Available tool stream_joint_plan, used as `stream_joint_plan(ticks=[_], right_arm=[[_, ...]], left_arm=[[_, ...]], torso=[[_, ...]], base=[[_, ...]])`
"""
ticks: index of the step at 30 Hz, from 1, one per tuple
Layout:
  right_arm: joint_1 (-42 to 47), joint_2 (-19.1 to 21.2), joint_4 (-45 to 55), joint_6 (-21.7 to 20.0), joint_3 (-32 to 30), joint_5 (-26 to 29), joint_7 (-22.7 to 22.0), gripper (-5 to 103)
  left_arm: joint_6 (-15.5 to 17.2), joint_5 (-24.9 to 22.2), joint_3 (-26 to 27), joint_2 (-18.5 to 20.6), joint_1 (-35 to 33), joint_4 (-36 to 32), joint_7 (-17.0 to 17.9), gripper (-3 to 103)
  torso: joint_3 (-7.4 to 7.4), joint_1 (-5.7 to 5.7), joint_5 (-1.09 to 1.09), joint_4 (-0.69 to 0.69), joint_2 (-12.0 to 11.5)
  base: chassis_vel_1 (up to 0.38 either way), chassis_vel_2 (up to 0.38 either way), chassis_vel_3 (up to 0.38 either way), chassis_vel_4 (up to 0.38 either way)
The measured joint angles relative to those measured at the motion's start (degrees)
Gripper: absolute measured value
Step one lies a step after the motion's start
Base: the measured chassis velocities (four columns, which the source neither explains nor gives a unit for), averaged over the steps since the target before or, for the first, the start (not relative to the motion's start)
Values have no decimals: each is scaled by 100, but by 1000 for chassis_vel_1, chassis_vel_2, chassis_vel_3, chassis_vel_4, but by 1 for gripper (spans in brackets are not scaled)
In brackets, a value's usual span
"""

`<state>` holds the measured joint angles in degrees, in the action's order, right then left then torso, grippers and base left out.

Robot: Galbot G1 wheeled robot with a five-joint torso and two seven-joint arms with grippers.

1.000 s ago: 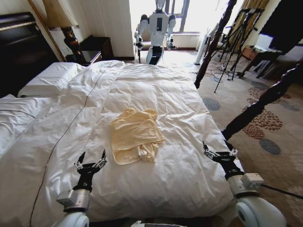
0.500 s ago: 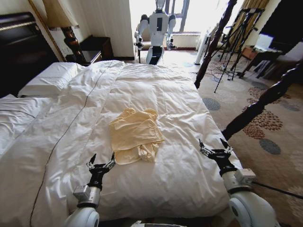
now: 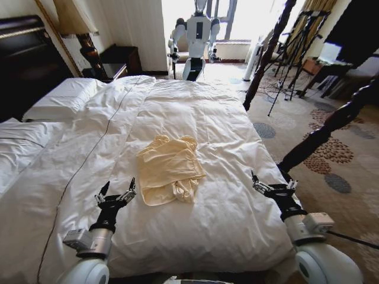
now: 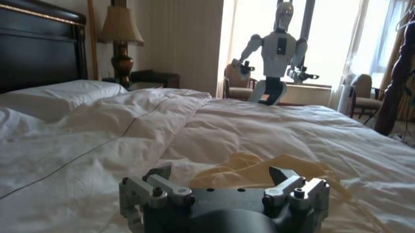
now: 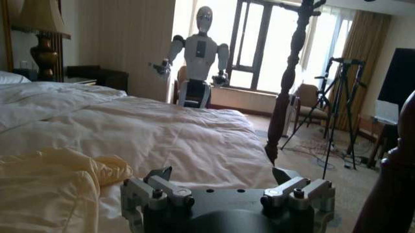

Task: Pick up the clothes from the bed and hang them on the clothes hanger.

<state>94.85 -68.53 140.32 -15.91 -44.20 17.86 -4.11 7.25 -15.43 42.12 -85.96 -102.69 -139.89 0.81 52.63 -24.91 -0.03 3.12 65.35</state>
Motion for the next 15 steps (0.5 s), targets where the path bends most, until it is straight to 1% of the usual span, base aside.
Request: stream_joint_plan(ticks=[1, 2, 4, 5, 7, 9, 11, 13, 15], right_arm=[[-8, -3, -19, 0, 18, -6, 0, 100], [-27, -6, -51, 5, 57, -15, -4, 100], [-59, 3, -83, 9, 105, -20, -16, 100], [-59, 3, -83, 9, 105, -20, -16, 100], [-140, 58, -136, 9, 181, -21, -56, 100], [-204, 97, -171, -1, 244, -23, -105, 100], [-226, 110, -184, -13, 273, -25, -128, 100], [-307, 154, -225, -60, 389, -27, -195, 100], [-378, 204, -262, -94, 482, -26, -237, 100]], left_arm=[[-38, 144, -55, -8, 16, 153, -10, 100], [-155, 363, -204, -17, 56, 535, 29, 100], [-272, 511, -385, -41, 129, 964, 137, 100], [-272, 511, -385, -41, 129, 964, 137, 100], [-232, 518, -648, -68, 261, 1361, 236, 100], [-162, 509, -834, -59, 414, 1555, 318, 100], [-137, 508, -899, -45, 483, 1625, 357, 100], [-73, 520, -1035, 12, 722, 1886, 491, 100], [-62, 581, -1043, 24, 836, 2036, 551, 100]], torso=[[0, 0, 2, 0, 0], [0, 0, 0, 0, 0], [0, 0, -1, 0, 0], [0, 0, -1, 0, 0], [0, 0, -1, 0, 0], [0, 0, 2, -1, 0], [0, 0, 2, -1, 0], [0, 0, 0, 2, 0], [0, 0, 1, -3, 0]], base=[[0, 0, 0, 0], [0, 0, 0, 0], [0, 0, 0, 0], [0, 0, 0, 0], [0, 0, 0, 0], [0, 0, 0, 0], [0, 0, 0, 0], [0, 0, 0, 0], [0, 0, 0, 0]])
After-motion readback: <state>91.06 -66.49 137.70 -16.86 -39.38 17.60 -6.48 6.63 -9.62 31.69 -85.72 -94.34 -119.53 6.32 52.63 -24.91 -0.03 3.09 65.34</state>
